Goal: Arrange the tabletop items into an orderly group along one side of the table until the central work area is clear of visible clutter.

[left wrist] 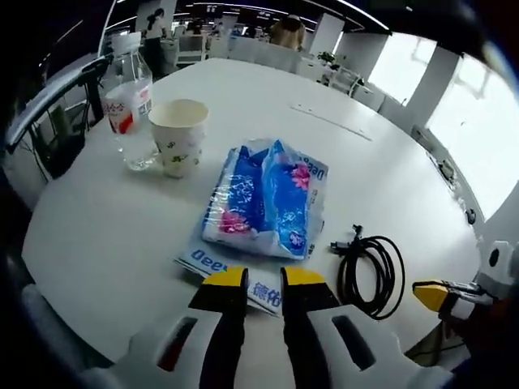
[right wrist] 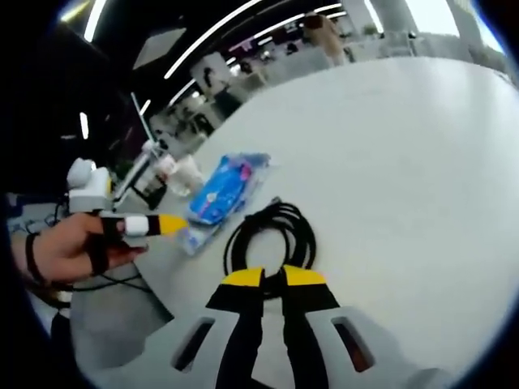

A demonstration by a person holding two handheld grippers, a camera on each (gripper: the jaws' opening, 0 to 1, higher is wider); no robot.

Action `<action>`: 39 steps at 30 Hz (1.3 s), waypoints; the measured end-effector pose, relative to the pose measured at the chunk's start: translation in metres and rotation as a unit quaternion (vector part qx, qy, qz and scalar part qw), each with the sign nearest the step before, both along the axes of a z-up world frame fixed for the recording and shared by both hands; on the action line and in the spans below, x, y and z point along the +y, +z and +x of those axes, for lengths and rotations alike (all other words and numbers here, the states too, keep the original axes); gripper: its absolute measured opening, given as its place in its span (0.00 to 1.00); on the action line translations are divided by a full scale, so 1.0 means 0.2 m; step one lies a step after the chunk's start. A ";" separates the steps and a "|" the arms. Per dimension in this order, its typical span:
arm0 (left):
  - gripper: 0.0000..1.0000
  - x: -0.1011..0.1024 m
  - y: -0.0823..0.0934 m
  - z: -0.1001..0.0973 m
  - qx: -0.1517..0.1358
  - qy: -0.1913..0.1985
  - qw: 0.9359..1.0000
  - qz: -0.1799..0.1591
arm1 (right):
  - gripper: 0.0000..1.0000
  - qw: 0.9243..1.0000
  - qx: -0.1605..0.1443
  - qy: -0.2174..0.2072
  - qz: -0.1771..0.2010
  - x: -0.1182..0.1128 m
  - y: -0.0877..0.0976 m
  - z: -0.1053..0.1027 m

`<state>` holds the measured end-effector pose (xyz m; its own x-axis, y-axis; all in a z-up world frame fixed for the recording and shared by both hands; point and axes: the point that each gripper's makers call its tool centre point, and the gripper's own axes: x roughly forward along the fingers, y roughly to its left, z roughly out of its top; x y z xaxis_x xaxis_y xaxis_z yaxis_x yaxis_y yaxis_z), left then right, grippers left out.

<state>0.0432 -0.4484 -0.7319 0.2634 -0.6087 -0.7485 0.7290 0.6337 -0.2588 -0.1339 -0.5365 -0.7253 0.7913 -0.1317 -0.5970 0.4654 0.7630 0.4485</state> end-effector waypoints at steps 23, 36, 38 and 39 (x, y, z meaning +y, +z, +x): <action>0.36 -0.12 -0.08 0.06 0.057 0.039 0.998 0.012 | 0.08 1.000 0.007 -0.007 0.003 0.02 0.01 0.04; 0.16 -0.11 -0.12 0.12 0.079 0.071 0.994 0.023 | 0.07 1.000 0.020 0.019 0.004 0.00 0.02 0.10; 0.10 -0.09 -0.12 0.13 0.075 0.070 0.994 0.027 | 0.07 1.000 0.019 0.016 0.004 0.00 0.03 0.10; 0.09 -0.08 -0.12 0.13 0.076 0.070 0.994 0.027 | 0.07 1.000 0.018 0.014 0.004 0.00 0.03 0.10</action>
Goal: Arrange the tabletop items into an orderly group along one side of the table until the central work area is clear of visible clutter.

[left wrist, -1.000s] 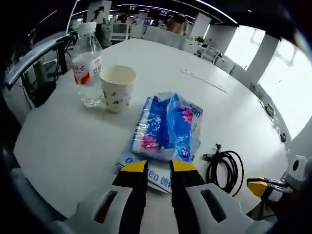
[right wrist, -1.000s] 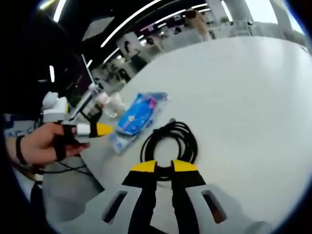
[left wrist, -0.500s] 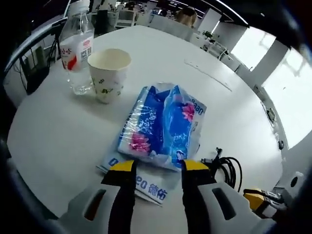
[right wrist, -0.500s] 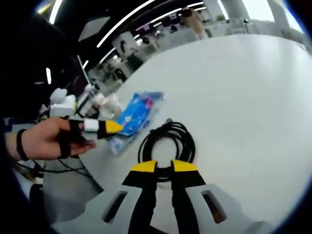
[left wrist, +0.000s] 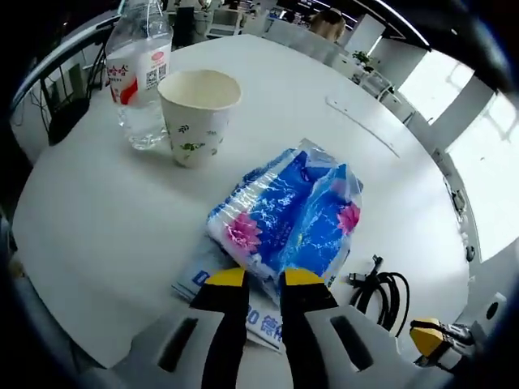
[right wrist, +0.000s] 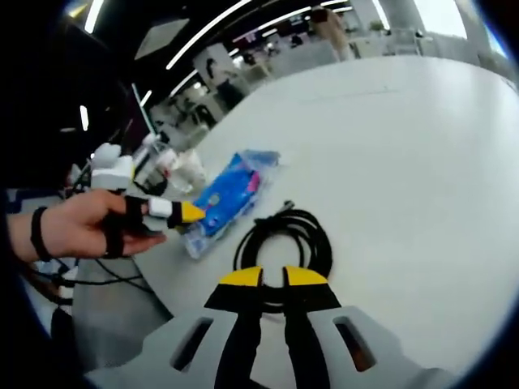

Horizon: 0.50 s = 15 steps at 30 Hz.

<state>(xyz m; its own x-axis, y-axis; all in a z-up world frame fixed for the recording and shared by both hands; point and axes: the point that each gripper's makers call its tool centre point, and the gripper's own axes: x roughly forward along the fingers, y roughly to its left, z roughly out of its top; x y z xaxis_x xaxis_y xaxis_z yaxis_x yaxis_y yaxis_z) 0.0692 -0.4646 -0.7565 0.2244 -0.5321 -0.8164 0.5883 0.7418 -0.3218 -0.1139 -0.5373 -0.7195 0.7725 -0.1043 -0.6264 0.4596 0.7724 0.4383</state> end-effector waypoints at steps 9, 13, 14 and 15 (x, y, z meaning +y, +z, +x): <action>0.04 0.03 0.03 -0.01 -0.027 -0.042 0.999 0.008 | 0.06 1.000 -0.001 -0.010 0.008 0.03 -0.02 0.00; 0.03 0.03 0.05 -0.01 -0.043 -0.064 0.997 0.008 | 0.05 1.000 -0.001 -0.017 0.013 0.03 -0.03 -0.01; 0.03 0.04 0.05 -0.01 -0.045 -0.068 0.997 0.009 | 0.05 1.000 -0.001 -0.019 0.013 0.03 -0.04 -0.01; 0.03 0.04 0.05 -0.01 -0.046 -0.072 0.996 0.008 | 0.05 1.000 -0.001 -0.020 0.012 0.03 -0.04 -0.01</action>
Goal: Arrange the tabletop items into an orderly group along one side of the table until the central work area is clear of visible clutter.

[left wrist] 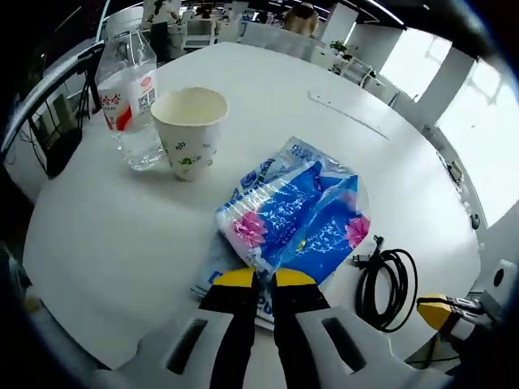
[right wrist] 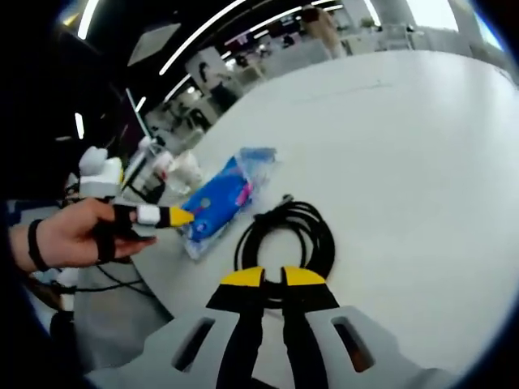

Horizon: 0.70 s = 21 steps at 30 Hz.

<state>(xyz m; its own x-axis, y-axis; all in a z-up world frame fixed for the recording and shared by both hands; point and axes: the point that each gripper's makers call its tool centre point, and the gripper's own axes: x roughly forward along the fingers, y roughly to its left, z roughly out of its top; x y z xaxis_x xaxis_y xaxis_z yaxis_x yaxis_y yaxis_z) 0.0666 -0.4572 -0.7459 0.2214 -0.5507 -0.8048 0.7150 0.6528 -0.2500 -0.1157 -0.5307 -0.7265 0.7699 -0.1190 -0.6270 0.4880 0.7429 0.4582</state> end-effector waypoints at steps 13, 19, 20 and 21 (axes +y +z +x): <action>0.02 0.05 0.01 0.01 -0.015 -0.026 1.000 0.003 | 0.05 1.000 0.000 -0.001 -0.006 -0.02 0.01 0.02; 0.02 0.05 0.04 0.00 -0.042 -0.067 0.997 0.015 | 0.05 1.000 0.002 0.012 -0.012 -0.02 0.02 0.04; 0.02 0.05 0.04 -0.01 -0.048 -0.079 0.996 0.016 | 0.05 1.000 0.002 0.014 -0.013 -0.03 0.02 0.05; 0.02 0.05 0.04 -0.01 -0.050 -0.087 0.995 0.015 | 0.05 1.000 0.001 0.014 -0.014 -0.03 0.02 0.05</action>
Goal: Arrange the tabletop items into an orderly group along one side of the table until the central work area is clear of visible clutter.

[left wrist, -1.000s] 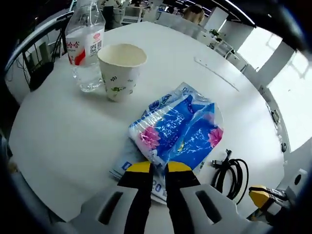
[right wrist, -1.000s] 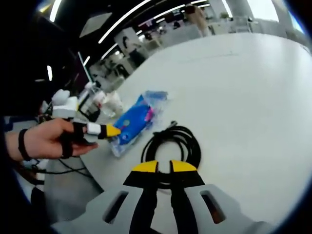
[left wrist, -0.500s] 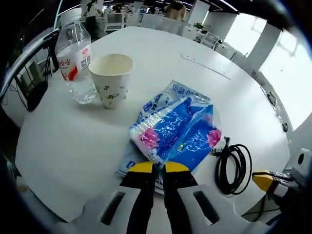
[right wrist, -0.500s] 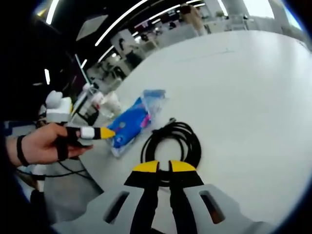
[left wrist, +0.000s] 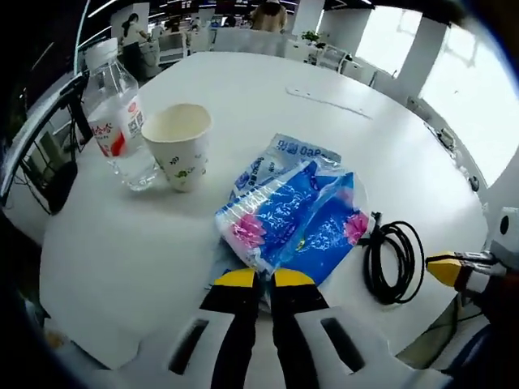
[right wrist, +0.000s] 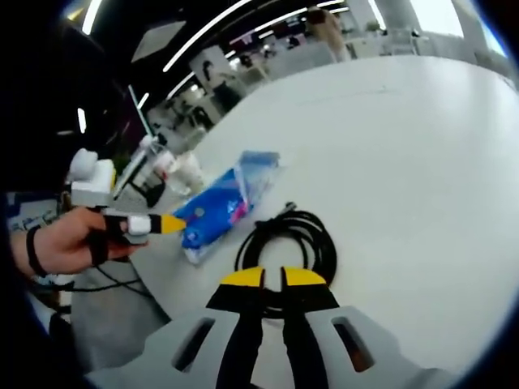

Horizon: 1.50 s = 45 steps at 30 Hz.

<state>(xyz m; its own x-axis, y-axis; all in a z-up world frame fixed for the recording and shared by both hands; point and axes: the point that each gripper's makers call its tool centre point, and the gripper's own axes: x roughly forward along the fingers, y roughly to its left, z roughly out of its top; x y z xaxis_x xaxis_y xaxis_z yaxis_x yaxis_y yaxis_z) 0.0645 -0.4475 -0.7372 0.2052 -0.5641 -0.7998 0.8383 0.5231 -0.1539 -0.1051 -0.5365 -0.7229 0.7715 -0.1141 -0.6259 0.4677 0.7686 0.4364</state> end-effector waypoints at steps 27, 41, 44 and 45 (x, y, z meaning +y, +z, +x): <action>0.02 0.08 0.01 -0.06 -0.007 -0.076 0.997 -0.018 | 0.09 0.999 -0.001 0.047 -0.012 0.00 0.01 0.12; 0.02 0.15 -0.01 -0.10 -0.004 -0.086 0.996 -0.022 | 0.11 0.995 0.003 0.093 -0.027 0.04 0.02 0.21; 0.02 0.16 -0.02 -0.12 -0.002 -0.088 0.996 -0.020 | 0.12 0.995 0.005 0.099 -0.026 0.05 0.01 0.22; 0.02 0.16 -0.03 -0.13 0.000 -0.091 0.996 -0.020 | 0.12 0.995 0.005 0.100 -0.024 0.06 0.01 0.23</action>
